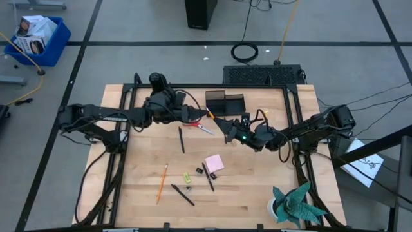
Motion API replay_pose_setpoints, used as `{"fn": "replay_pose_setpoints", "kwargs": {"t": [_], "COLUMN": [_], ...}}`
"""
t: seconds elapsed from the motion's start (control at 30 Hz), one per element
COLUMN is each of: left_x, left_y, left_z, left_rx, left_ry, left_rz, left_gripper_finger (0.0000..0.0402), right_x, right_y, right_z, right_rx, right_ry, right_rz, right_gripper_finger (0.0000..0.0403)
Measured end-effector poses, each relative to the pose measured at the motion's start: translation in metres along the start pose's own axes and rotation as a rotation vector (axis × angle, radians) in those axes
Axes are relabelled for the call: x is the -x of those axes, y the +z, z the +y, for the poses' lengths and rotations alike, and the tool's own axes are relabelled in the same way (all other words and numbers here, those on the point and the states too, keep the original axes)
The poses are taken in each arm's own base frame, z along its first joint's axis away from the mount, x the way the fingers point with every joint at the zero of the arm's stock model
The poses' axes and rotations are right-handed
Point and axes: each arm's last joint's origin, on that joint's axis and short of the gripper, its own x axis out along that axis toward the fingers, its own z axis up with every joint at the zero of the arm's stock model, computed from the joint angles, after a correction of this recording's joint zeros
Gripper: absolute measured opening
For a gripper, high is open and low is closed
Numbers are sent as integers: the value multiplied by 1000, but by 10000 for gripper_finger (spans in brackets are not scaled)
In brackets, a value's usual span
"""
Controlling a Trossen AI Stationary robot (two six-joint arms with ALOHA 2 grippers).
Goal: Pick and place office supplies into organizer
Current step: Put the orange pencil into the black desk organizer
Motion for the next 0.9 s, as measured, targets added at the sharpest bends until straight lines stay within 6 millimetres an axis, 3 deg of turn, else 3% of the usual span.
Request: {"fn": "replay_pose_setpoints", "kwargs": {"t": [0.7, 0.9], "left_x": [-16, -16], "left_y": [1, 1], "left_z": [1, 1], "left_rx": [-24, -30], "left_ry": [-9, -4], "left_rz": [21, 25], "left_gripper_finger": [187, 136], "right_x": [0, 0], "right_y": [0, 0], "right_z": [0, 0], "right_rx": [-2, 13], "right_ry": [15, 17], "right_rz": [20, 15], "right_gripper_finger": [13, 13]}}
